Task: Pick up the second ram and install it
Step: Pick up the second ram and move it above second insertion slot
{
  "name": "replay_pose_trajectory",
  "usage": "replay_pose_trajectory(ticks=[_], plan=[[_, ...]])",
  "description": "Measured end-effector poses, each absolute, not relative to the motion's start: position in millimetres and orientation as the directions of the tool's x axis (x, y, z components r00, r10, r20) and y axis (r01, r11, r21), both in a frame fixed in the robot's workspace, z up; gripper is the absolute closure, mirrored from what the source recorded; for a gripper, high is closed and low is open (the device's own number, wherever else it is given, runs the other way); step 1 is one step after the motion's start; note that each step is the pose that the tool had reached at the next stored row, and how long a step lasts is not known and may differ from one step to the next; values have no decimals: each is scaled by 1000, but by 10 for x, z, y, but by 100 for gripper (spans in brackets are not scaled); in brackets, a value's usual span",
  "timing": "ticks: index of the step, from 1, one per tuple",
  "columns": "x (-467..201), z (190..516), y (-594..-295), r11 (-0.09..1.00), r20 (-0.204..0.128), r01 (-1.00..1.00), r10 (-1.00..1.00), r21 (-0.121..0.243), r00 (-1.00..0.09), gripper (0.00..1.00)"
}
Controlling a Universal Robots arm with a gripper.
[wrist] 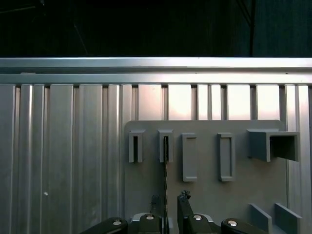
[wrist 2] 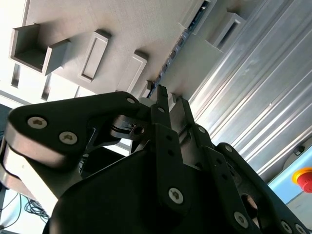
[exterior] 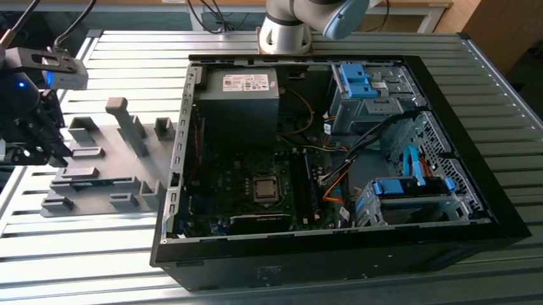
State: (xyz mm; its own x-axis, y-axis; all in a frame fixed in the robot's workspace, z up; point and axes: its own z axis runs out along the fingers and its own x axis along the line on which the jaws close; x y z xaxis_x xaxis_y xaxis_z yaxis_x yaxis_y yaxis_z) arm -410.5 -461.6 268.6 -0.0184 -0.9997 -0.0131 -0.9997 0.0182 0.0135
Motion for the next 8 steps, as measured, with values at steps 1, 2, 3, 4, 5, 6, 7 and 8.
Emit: replay_pose_trajectory(ticks=[1, 2, 3, 4, 5, 6, 7, 8], plan=[[-4105, 2682, -4616, 18, -13, -1000, -1000, 14, -18, 73], [-4105, 2679, -4616, 18, -13, -1000, -1000, 14, -18, 73], [-4105, 2676, -4616, 18, -13, -1000, -1000, 14, -18, 73], [-4105, 2673, -4616, 18, -13, -1000, -1000, 14, -18, 73], [-4105, 2670, -4616, 18, -13, -1000, -1000, 14, -18, 73], [-4105, 2666, -4616, 18, -13, -1000, -1000, 14, -18, 73], [-4105, 2663, -4616, 18, -13, -1000, -1000, 14, -18, 73], [-4105, 2659, -4616, 18, -13, -1000, -1000, 14, -18, 73]])
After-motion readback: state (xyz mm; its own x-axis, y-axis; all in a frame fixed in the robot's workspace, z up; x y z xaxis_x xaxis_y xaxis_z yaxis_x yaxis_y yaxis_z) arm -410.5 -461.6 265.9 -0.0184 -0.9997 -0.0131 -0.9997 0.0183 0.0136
